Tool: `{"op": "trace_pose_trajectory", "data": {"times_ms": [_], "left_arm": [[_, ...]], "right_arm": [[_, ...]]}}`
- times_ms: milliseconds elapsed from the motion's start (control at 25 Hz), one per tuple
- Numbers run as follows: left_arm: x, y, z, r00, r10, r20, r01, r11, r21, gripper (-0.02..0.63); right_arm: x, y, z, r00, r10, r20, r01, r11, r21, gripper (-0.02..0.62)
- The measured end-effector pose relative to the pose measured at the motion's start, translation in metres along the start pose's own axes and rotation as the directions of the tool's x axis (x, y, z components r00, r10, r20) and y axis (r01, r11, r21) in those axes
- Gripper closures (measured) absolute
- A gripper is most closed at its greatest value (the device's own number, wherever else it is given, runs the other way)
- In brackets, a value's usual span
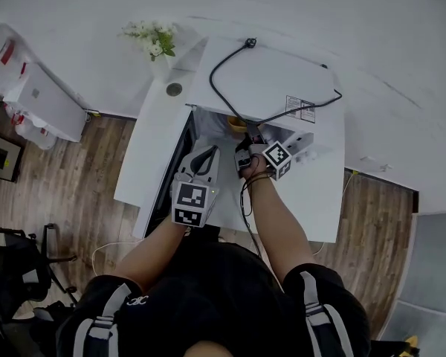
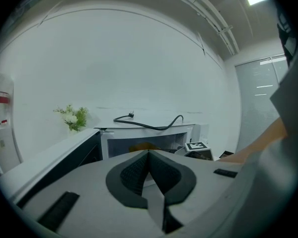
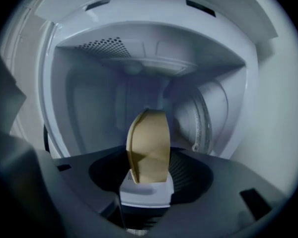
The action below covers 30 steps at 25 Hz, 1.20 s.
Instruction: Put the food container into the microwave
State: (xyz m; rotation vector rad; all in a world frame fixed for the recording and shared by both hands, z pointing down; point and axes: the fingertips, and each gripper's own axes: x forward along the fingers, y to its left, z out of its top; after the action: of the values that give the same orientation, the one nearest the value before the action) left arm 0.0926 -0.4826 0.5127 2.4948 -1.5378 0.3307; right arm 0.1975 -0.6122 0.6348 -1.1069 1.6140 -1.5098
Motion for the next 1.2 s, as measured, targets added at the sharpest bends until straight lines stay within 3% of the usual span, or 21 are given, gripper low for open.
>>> {"op": "trace_pose_trajectory", "data": {"times_ms": [400,600,720,920,1080,1200], "left_arm": [[0.008,0.0,-0.003,1.0,0.0,-0.009,0.0,1.0,-0.015,0.592],[0.006,-0.003,-0.006,1.0,-0.005,-0.006,0.005,1.0,-0.016,0.592],[0.004,-0.004,-0.005,1.0,-0.008,-0.004,0.008,1.0,-0.013,0.592],[0.002,-0.005,-0.005,1.0,-0.009,-0.001,0.009,1.0,-0.012,0.592],[-0.001,-0.005,-0.003,1.0,-0.009,0.003,0.009,1.0,-0.007,0.592],[-0.002,-0.006,-0.004,1.0,-0.012,0.002,0.012,1.0,-0.006,0.592]], "right_arm": [[0.017,-0.012,0.0,0.995,-0.089,-0.042,0.088,0.995,-0.041,0.359],[0.014,-0.021,0.002,0.971,-0.238,-0.025,0.232,0.96,-0.157,0.364],[0.011,-0.02,0.002,0.952,-0.306,-0.01,0.292,0.916,-0.274,0.338],[0.006,-0.017,-0.002,0.916,-0.401,-0.012,0.339,0.79,-0.511,0.174],[0.004,-0.011,-0.019,0.903,-0.418,-0.1,0.256,0.712,-0.654,0.086],[-0.002,-0.017,-0.037,0.854,-0.485,-0.188,0.176,0.609,-0.773,0.086]]}}
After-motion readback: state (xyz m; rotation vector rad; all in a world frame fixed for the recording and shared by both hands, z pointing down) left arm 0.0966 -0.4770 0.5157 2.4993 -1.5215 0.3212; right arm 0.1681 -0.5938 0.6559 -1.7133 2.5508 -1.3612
